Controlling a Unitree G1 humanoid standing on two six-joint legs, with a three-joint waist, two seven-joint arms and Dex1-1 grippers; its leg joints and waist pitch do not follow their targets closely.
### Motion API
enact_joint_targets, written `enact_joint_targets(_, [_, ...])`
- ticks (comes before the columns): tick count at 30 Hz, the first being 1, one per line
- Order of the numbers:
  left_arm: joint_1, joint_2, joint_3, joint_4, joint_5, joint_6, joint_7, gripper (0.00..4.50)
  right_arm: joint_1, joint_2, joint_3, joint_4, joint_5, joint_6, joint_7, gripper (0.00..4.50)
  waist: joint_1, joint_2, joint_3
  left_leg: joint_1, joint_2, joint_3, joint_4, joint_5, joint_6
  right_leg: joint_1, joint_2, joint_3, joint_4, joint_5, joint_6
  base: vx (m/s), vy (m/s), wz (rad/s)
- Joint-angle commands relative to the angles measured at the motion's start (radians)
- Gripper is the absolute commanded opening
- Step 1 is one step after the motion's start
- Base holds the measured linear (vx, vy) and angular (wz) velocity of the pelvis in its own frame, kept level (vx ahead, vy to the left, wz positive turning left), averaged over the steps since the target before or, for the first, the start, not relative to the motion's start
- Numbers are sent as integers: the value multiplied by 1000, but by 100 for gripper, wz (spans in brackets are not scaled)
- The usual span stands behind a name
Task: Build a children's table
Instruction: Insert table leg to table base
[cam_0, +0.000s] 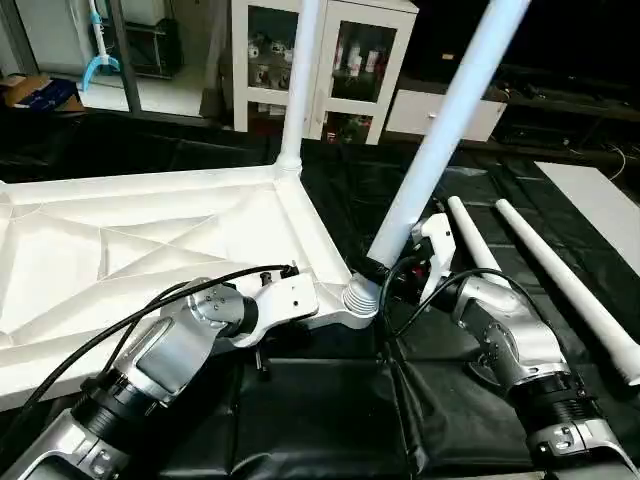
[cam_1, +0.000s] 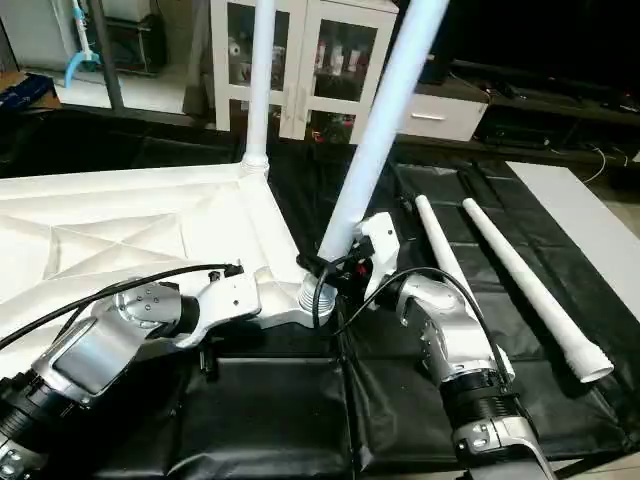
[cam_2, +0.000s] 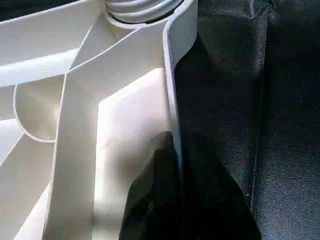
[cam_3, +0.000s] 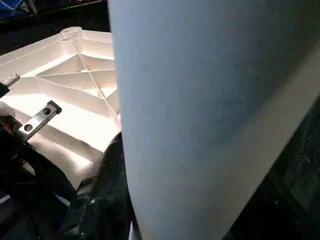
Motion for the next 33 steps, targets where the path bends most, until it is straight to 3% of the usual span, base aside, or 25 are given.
enact_joint_targets(1, [11, 2, -11, -8, -1, -29, -11, 0, 67, -56, 17, 114, -106, 48, -43, 185, -5, 15, -11, 17, 45, -30, -95, -517, -38, -6, -76, 38, -98, -579, -86, 0, 0, 0])
enact_joint_targets(11, [6, 5, -8, -8, 1, -25, -9, 0, 65, -56, 11, 113, -91, 47, -41, 185, -6, 16, -11, 18, 46, -33, -96, -539, -41, -10, -76, 37, -101, -601, -77, 0, 0, 0])
enact_joint_targets(18, [-5, -3, -4, -22, 4, 7, 1, 0, 65, -47, 22, 123, -136, 14, -124, 185, -8, 15, -8, 18, 45, -34, -97, -550, -43, -13, -77, 36, -104, -626, -67, 0, 0, 0])
enact_joint_targets(19, [-6, -5, -3, -24, 6, 15, 5, 0, 61, -41, 18, 136, -147, 9, -158, 185, -8, 15, -8, 18, 45, -35, -97, -553, -44, -13, -77, 36, -105, -632, -65, 0, 0, 0])
enact_joint_targets(20, [-15, -26, 15, -36, 9, 63, 38, 0, 45, -15, -17, 188, -186, 6, -346, 185, -10, 13, -8, 18, 45, -35, -98, -554, -50, -15, -77, 36, -105, -641, -61, 0, 0, 0])
enact_joint_targets(21, [-16, -28, 17, -38, 9, 69, 42, 0, 43, -12, -22, 194, -190, 7, -369, 185, -16, 15, -6, 19, 43, -38, -98, -567, -61, -17, -76, 32, -106, -662, -56, 0, 0, 0])
enact_joint_targets(23, [-25, -51, 35, -45, 11, 108, 75, 0, 37, 11, -65, 218, -188, 27, -491, 185, -24, 15, -8, 12, 42, -47, -102, -583, -72, -8, -77, 24, -106, -668, -40, 0, 0, 0])
enact_joint_targets(25, [-38, -93, 64, -55, 6, 163, 122, 0, 34, 29, -107, 240, -189, 37, -616, 185, -31, 17, -8, 10, 44, -50, -106, -592, -79, -7, -75, 23, -104, -617, -48, 0, 0, 0])
enact_joint_targets(26, [-54, -146, 98, -67, 0, 230, 175, 0, 30, 48, -142, 262, -191, 36, -737, 185, -36, 19, -7, 18, 44, -48, -106, -612, -82, -11, -73, 20, -108, -592, -56, 0, 0, 0])
enact_joint_targets(27, [-60, -162, 107, -70, 0, 250, 191, 0, 29, 53, -150, 269, -192, 30, -766, 185, -41, 21, -8, 25, 44, -47, -103, -629, -86, -14, -70, 15, -111, -567, -62, 0, 0, 0])
enact_joint_targets(30, [-91, -238, 148, -74, 10, 333, 272, 0, 23, 70, -164, 284, -222, 15, -904, 185, -44, 22, -9, 26, 45, -45, -104, -629, -88, -11, -71, 12, -111, -508, -68, 0, 0, 0])
enact_joint_targets(31, [-91, -238, 148, -74, 10, 333, 272, 0, 23, 70, -164, 284, -222, 15, -904, 185, -44, 19, -8, 25, 44, -45, -104, -627, -85, -11, -70, 11, -111, -496, -71, 0, 0, 0])
enact_joint_targets(32, [-114, -293, 175, -73, 14, 379, 325, 0, 17, 93, -190, 301, -223, 8, -1010, 185, -44, 16, -10, 18, 42, -43, -104, -607, -80, -6, -72, 14, -107, -475, -74, 0, 0, 0])
enact_joint_targets(33, [-120, -305, 178, -75, 17, 388, 335, 0, 14, 102, -197, 308, -223, 4, -1042, 185, -43, 13, -13, 11, 43, -40, -104, -557, -78, 0, -77, 20, -102, -443, -81, 0, 0, 0])
